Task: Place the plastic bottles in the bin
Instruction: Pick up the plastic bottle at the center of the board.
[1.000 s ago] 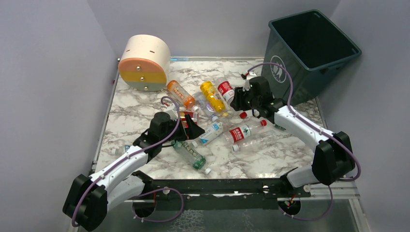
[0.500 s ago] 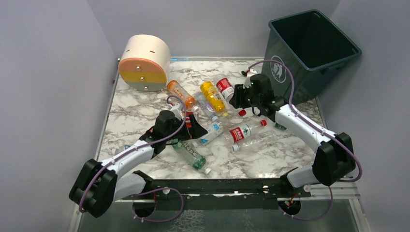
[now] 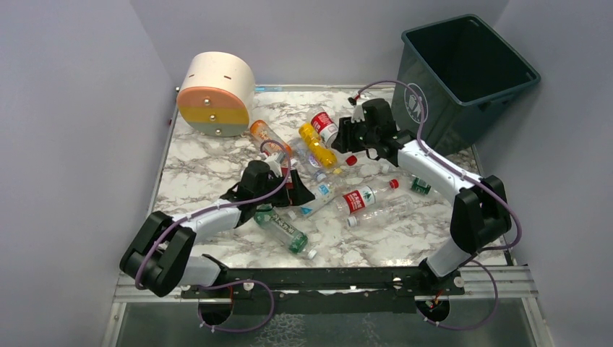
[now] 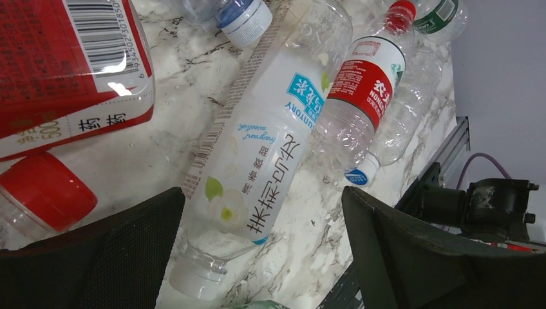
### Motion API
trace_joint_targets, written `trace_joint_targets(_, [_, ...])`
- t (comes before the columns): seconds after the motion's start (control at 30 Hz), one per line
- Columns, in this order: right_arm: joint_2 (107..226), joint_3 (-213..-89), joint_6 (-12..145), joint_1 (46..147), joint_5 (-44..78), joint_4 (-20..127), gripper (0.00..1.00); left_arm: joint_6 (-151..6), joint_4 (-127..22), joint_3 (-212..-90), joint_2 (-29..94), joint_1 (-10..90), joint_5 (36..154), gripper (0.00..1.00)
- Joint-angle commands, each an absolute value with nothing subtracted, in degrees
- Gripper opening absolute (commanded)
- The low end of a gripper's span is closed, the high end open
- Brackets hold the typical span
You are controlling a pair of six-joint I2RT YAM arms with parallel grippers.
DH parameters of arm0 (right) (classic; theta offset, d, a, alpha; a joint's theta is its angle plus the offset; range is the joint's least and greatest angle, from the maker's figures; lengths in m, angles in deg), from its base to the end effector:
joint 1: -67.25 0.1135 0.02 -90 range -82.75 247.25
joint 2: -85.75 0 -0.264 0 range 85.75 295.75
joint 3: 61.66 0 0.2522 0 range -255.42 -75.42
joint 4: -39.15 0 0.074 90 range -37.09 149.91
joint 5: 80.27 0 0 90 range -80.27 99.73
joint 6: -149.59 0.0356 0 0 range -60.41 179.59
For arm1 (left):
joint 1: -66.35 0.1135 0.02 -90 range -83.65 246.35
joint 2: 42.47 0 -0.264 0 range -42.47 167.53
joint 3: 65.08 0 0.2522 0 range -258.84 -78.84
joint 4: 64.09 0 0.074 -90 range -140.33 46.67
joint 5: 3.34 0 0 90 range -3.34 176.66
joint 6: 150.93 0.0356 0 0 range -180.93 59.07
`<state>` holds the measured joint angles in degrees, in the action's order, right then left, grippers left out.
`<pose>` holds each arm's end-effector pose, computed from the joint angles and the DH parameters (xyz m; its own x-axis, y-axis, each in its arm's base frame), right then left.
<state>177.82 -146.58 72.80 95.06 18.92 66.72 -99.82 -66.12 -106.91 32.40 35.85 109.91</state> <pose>0.3242 0.1774 0.2838 -0.6222 -0.0732 -0.7794 -0.4463 0.8511 0.2764 0.2117 -0.1410 0.1759 -0.8213 -0.1857 -0.5394 0.3112 0.6467 -0.6964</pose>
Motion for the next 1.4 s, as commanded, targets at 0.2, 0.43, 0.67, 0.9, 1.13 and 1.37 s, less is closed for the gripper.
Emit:
trace_joint_targets(0.2, [179.31, -147.89, 72.26, 95.5, 21.76, 67.09, 0.47, -98.48, -70.66, -109.47, 37.12, 35.5, 112.17, 0.99])
trace_joint_targets(0.43, [177.24, -147.68, 72.64, 95.54, 22.13, 67.37, 0.47, -98.11, -70.77, -111.23, 37.8, 35.5, 111.95, 0.99])
trace_joint_targets(0.67, [171.71, -147.84, 73.48, 95.55, 22.63, 69.32, 0.47, -98.58, -70.72, -114.04, 36.92, 35.5, 111.96, 0.99])
trace_joint_targets(0.9, [164.95, -148.48, 75.13, 95.58, 22.7, 70.17, 0.47, -98.98, -70.52, -115.32, 34.96, 35.5, 112.84, 0.99])
trace_joint_targets(1.13, [161.86, -153.26, 74.58, 95.52, 16.72, 70.61, 0.47, -99.07, -69.16, -113.6, 31.43, 35.5, 112.27, 0.99])
trace_joint_targets(1.37, [165.86, -164.53, 70.26, 95.49, 5.82, 71.54, 0.49, -98.12, -65.21, -113.31, 27.77, 35.5, 110.89, 0.99])
